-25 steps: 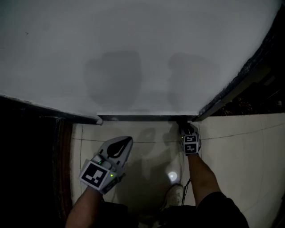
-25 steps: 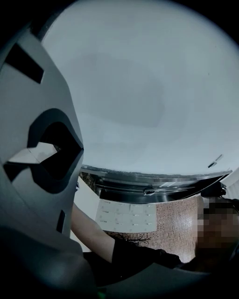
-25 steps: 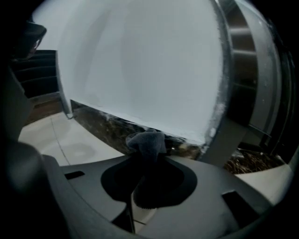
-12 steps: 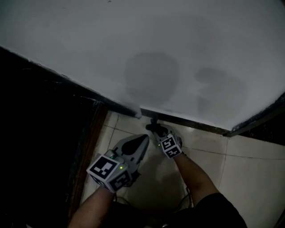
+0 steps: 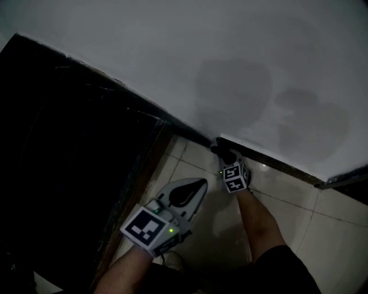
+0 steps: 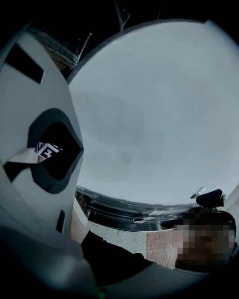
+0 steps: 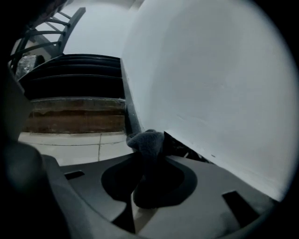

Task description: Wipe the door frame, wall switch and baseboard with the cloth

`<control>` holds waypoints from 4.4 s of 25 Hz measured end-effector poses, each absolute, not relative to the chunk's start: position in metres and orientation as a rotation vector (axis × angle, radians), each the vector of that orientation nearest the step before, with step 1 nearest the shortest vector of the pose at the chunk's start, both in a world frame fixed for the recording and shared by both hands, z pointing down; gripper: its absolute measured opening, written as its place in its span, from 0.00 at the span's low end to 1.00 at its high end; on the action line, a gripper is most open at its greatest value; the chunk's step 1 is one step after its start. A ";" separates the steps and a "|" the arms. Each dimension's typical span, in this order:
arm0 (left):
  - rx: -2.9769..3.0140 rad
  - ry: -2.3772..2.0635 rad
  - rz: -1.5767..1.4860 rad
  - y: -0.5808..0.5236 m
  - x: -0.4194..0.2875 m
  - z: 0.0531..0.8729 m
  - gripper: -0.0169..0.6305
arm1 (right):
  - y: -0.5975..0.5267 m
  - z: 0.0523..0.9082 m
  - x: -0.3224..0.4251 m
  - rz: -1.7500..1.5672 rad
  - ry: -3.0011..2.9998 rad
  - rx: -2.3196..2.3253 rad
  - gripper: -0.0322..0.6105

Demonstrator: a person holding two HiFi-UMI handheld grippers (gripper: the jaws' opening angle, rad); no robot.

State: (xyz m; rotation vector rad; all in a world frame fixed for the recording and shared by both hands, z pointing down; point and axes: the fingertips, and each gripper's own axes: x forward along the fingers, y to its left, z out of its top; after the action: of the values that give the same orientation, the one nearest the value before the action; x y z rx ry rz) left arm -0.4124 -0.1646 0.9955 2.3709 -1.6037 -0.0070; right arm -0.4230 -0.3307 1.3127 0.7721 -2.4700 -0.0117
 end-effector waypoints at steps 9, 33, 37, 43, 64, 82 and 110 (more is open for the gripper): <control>2.437 -1.508 -0.024 -0.172 -0.385 0.997 0.03 | -0.358 1.308 -0.357 0.093 -2.414 0.977 0.18; 2.573 -1.545 0.017 -0.222 -0.293 0.993 0.03 | -0.364 1.307 -0.209 0.120 -2.285 1.088 0.18; 2.584 -1.485 0.037 -0.228 -0.267 1.001 0.03 | -0.365 1.307 -0.169 0.168 -2.269 1.149 0.18; 2.605 -1.420 0.106 -0.231 -0.240 1.016 0.03 | -0.368 1.307 -0.114 0.201 -2.236 1.218 0.18; 2.531 -1.381 0.084 -0.249 -0.209 1.034 0.03 | -0.372 1.306 0.006 0.299 -2.152 1.403 0.18; 2.424 -1.354 0.045 -0.258 -0.218 1.055 0.03 | -0.371 1.320 0.079 0.393 -1.998 1.601 0.18; 2.124 -1.672 -0.199 -0.158 -0.393 0.797 0.03 | -0.227 0.896 0.032 0.333 -2.325 1.612 0.18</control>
State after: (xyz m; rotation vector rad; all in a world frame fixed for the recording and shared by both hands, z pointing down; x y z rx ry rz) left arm -0.3934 -0.1578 0.7967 2.1237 -1.6716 -0.1987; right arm 0.0315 -0.2266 0.8961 1.6117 -2.3254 0.3331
